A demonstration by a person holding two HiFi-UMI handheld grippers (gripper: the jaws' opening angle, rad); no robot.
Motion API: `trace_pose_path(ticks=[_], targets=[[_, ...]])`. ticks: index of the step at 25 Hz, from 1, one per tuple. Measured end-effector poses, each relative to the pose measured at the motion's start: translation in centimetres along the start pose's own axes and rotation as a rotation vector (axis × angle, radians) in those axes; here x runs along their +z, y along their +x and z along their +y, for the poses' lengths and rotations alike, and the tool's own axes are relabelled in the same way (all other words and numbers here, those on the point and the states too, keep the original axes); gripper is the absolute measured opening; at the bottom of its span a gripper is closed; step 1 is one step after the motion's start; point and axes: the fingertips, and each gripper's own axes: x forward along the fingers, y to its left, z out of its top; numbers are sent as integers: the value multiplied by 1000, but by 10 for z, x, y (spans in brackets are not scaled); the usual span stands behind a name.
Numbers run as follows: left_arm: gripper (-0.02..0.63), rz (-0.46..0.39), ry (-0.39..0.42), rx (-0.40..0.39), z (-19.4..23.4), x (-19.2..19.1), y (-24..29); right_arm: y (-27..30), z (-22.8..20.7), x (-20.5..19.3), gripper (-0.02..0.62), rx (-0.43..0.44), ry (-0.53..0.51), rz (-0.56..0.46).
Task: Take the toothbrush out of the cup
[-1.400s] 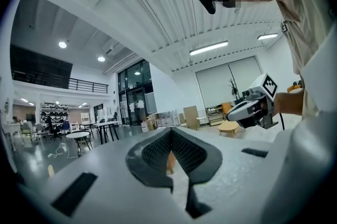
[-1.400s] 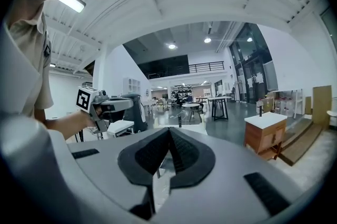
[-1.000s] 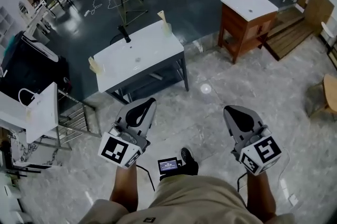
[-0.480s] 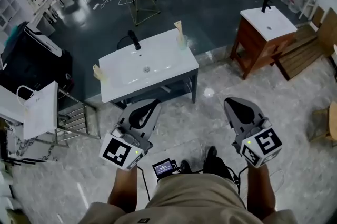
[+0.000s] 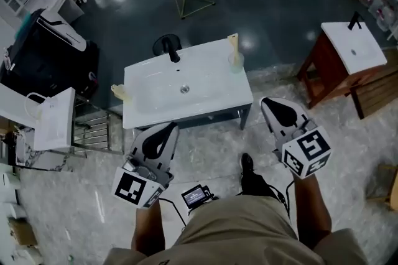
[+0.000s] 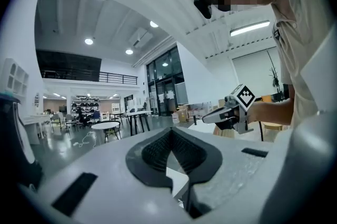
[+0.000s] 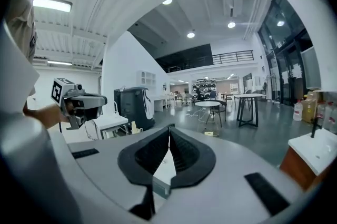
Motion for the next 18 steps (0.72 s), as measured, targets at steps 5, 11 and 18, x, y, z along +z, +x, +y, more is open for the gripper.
trace_pose_path(ticks=[5, 11, 18], targets=[[6, 33, -36, 76, 33, -13, 64, 75, -76, -11, 6, 48, -6, 58], [7, 122, -103, 159, 62, -53, 105, 167, -149, -49, 35, 72, 1, 134], [7, 247, -210, 239, 85, -117, 125, 268, -190, -128, 123, 105, 46, 267]])
